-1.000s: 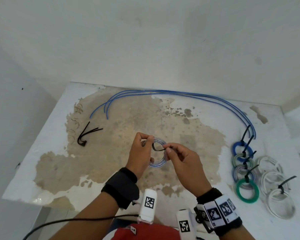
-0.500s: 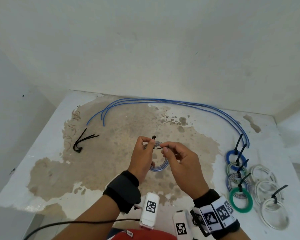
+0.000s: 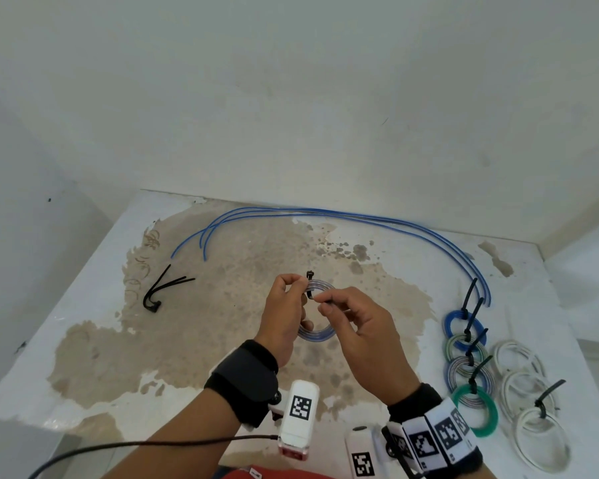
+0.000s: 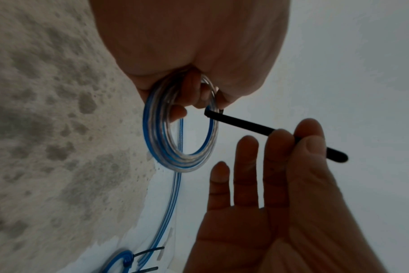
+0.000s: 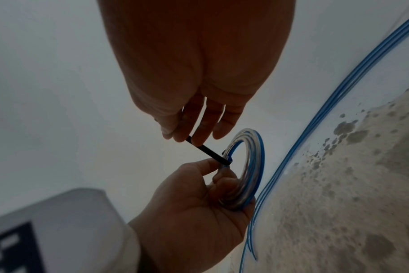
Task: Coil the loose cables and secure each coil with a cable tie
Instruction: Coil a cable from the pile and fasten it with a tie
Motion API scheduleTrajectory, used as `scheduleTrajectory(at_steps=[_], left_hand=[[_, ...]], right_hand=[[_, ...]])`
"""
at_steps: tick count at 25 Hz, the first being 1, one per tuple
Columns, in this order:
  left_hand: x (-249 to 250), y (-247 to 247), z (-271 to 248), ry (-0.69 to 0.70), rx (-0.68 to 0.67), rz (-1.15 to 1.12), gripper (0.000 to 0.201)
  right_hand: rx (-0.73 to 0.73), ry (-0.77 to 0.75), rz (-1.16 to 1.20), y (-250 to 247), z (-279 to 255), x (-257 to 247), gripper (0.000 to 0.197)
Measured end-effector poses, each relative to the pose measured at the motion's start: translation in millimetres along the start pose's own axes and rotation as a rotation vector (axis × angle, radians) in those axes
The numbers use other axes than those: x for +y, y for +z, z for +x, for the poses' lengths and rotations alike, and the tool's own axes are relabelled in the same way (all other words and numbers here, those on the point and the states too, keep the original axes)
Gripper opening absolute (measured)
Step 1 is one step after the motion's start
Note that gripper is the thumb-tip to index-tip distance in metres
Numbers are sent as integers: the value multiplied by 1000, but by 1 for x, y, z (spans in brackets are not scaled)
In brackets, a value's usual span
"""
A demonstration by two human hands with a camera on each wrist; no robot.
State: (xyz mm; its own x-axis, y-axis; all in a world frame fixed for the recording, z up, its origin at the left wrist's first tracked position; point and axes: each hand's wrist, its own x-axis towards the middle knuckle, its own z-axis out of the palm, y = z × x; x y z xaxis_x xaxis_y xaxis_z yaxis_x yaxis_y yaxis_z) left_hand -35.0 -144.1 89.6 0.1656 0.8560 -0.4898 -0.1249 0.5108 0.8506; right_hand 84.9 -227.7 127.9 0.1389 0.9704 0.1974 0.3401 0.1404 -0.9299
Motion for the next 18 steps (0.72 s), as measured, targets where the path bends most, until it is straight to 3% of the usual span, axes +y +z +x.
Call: scheduleTrajectory(at_steps=[10,15,18], left_hand=[[3,13,-17,3,-35,-23,22],[3,21,-24,57,-23,-17,22],[5,26,-29,109,-14,20,22]], right_hand=[[23,2,43,-7,-7,-6,26],[136,263,264,-4,2,-16,17],[190,357,195,-2,9,-18,7]])
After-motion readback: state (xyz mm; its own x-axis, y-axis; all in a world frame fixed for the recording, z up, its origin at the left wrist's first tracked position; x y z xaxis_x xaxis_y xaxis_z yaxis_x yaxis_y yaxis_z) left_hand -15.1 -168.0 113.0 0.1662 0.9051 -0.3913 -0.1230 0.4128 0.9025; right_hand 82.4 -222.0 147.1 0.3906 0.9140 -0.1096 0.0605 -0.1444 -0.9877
